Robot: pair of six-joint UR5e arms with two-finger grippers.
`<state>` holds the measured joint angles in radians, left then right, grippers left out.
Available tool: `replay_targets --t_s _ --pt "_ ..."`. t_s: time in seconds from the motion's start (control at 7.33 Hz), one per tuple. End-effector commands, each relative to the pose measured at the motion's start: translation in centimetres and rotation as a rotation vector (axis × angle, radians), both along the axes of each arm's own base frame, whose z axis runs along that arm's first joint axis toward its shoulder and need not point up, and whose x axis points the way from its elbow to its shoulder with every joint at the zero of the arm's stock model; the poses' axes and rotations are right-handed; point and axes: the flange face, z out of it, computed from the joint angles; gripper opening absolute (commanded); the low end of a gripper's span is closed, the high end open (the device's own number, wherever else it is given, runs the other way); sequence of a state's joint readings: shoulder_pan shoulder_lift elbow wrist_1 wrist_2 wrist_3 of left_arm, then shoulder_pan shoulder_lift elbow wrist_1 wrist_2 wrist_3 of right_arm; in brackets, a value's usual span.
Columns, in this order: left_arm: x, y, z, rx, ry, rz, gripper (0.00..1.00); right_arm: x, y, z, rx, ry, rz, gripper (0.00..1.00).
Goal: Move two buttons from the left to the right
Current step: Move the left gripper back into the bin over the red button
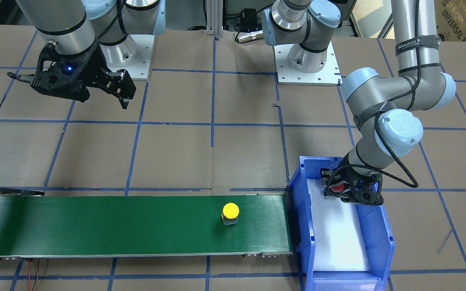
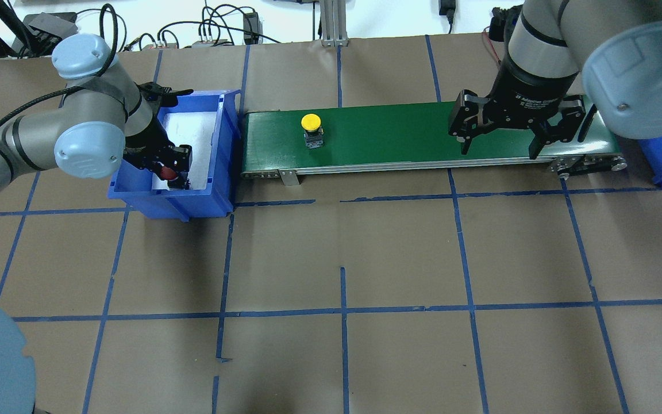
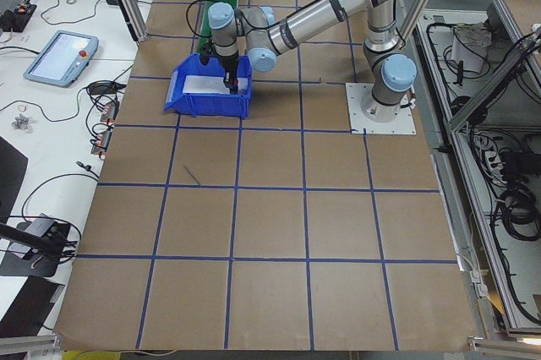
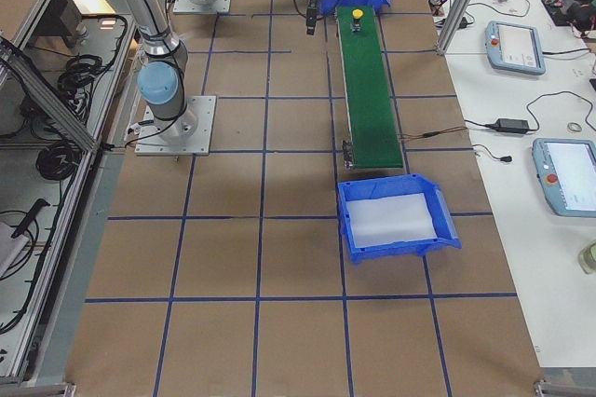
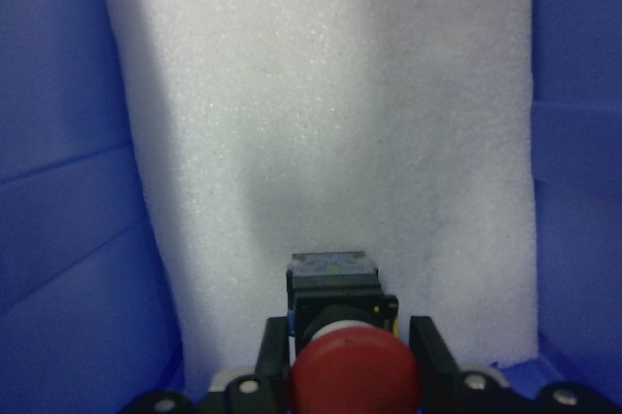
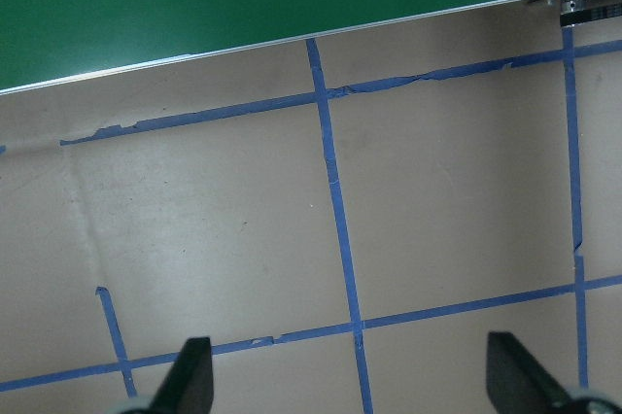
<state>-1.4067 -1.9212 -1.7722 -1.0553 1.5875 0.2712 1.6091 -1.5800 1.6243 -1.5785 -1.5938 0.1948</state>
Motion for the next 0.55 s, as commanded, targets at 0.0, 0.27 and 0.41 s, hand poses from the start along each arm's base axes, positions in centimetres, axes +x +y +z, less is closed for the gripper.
replay_targets --t_s 0.0,0.27,0.41 --pt "0.2 -0.4 0.8 -0.014 -0.016 -0.004 0.39 0.0 0.0 0.0 0.0 0.0 0.0 1.0" --pt "0.6 -1.6 7.7 -0.047 -0.064 0.009 0.4 0.0 0.1 0.1 -0.001 -0.002 0.0 1.0" --pt "0.5 -1.6 10.7 -0.027 -0.054 0.049 0.4 0.0 0.1 0.1 -0.001 -0.002 0.0 1.0"
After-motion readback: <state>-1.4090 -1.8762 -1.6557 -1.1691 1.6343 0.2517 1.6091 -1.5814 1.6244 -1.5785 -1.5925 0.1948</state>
